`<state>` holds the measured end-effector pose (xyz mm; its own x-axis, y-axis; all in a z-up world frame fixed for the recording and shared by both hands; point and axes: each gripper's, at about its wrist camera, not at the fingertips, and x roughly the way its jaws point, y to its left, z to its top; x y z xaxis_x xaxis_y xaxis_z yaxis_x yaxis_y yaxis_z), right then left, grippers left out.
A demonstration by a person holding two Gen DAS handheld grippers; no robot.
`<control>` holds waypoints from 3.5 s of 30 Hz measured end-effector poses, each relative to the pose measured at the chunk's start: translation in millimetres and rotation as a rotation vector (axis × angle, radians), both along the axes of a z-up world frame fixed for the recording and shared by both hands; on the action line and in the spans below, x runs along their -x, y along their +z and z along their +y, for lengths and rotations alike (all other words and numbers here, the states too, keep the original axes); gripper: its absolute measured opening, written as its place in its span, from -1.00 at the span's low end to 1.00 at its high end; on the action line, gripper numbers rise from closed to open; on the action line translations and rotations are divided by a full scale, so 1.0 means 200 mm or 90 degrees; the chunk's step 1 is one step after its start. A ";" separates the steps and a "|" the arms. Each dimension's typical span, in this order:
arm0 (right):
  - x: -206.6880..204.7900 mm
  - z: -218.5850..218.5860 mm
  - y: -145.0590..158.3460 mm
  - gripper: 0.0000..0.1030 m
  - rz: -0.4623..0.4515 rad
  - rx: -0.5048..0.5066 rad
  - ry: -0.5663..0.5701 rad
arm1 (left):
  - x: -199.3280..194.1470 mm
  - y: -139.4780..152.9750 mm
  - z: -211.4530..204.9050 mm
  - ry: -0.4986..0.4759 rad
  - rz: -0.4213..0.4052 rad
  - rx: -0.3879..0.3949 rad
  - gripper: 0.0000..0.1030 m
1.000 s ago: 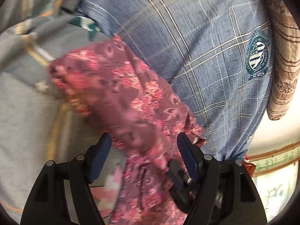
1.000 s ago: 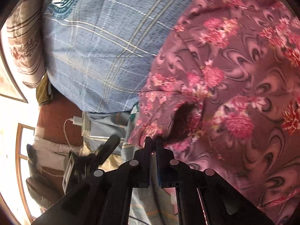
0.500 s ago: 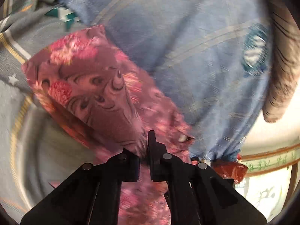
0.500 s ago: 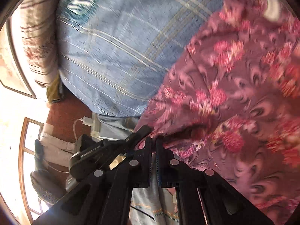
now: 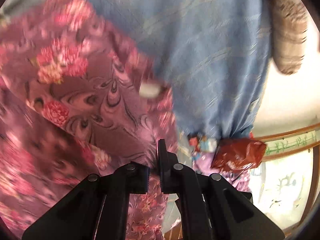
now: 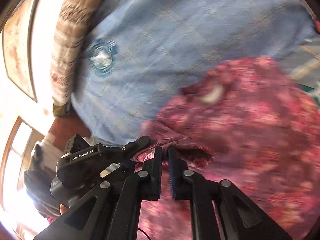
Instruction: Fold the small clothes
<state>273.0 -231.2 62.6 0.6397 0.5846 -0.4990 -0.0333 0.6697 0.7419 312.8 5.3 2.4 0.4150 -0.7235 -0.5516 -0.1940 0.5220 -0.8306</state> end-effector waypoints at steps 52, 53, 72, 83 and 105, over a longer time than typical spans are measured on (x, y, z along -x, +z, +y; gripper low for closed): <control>-0.12 -0.23 0.08 -0.88 -0.041 -0.015 -0.069 | 0.22 0.05 0.50 -0.003 -0.081 -0.082 -0.96; -0.10 -0.26 0.03 -0.88 -0.022 0.008 -0.081 | 0.23 0.01 0.46 -0.018 -0.070 -0.088 -0.96; -0.07 -0.47 -0.02 -0.89 -0.065 0.037 -0.136 | 0.17 -0.10 0.61 0.059 -0.112 -0.062 -0.83; -0.02 -0.54 -0.21 -0.73 0.101 0.208 -0.180 | 0.21 -0.13 0.52 0.023 -0.087 -0.218 -0.83; -0.86 0.55 -0.35 -0.12 0.151 0.402 0.335 | 0.17 -0.13 0.56 -0.012 -0.107 -0.193 -0.19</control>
